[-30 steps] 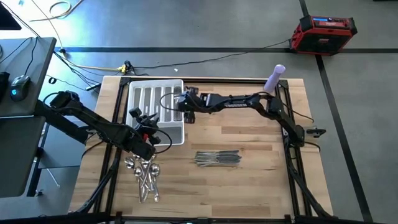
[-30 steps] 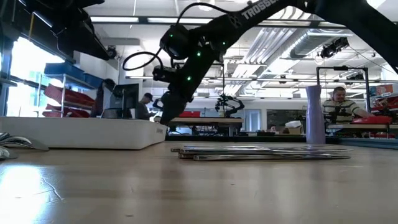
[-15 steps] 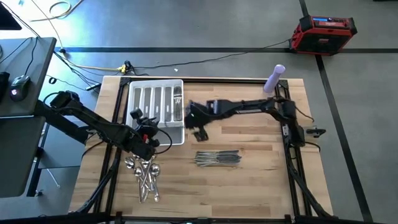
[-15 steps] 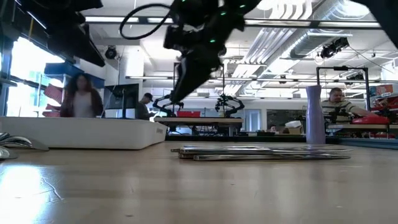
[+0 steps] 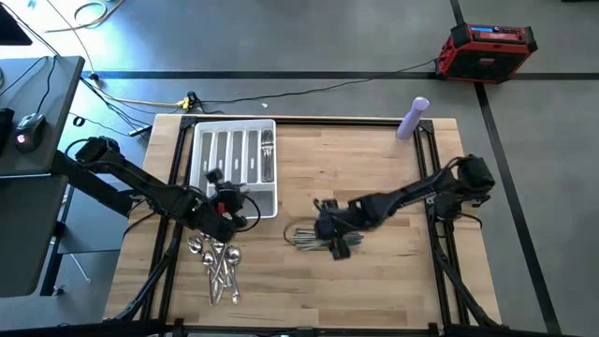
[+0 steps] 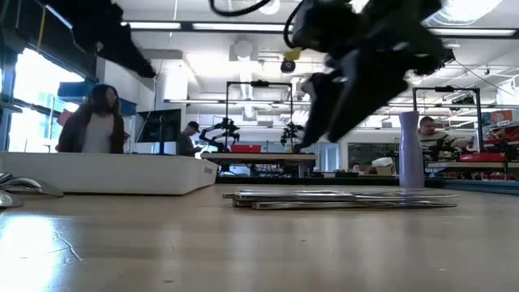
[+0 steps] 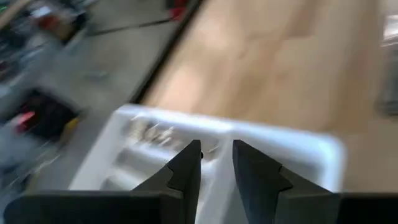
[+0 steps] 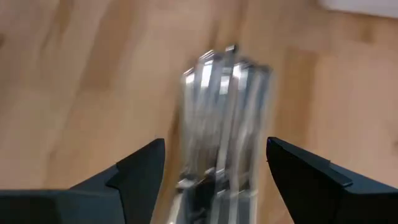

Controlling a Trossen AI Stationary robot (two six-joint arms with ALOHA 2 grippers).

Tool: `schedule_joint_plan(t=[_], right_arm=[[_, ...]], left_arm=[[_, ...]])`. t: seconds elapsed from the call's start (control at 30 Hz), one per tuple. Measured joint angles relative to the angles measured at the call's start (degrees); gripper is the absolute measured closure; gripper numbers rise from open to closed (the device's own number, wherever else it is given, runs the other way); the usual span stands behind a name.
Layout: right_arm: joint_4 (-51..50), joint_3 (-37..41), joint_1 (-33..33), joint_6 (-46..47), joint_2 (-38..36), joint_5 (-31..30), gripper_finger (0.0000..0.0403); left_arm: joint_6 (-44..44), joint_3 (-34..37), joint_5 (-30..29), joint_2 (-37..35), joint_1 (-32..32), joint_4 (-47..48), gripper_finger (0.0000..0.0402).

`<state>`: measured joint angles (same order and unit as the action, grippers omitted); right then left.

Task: Sort silverware
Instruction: Put the knife in the silverware tray

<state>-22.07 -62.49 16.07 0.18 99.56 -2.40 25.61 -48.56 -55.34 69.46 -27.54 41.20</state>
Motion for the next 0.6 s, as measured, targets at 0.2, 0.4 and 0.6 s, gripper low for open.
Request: schedule_joint_plan(t=[0.2,0.4,0.6], right_arm=[[-1.1,4.8,7.5,6.1,-1.5,-8.1,0.014],[-0.8,8.9,10.2,15.7,-3.8,-11.7,0.014],[-0.3,9.9,12.2,19.8,-4.0,-23.6,0.014]], left_arm=[[-21.8,0.0,15.8,4.0,2.1,-30.6,0.0326],[-31.1,-3.8,17.9,12.1,2.0,-34.1,0.0326],[-24.1,-13.9,20.2,18.2,1.9,-26.1,0.0326]])
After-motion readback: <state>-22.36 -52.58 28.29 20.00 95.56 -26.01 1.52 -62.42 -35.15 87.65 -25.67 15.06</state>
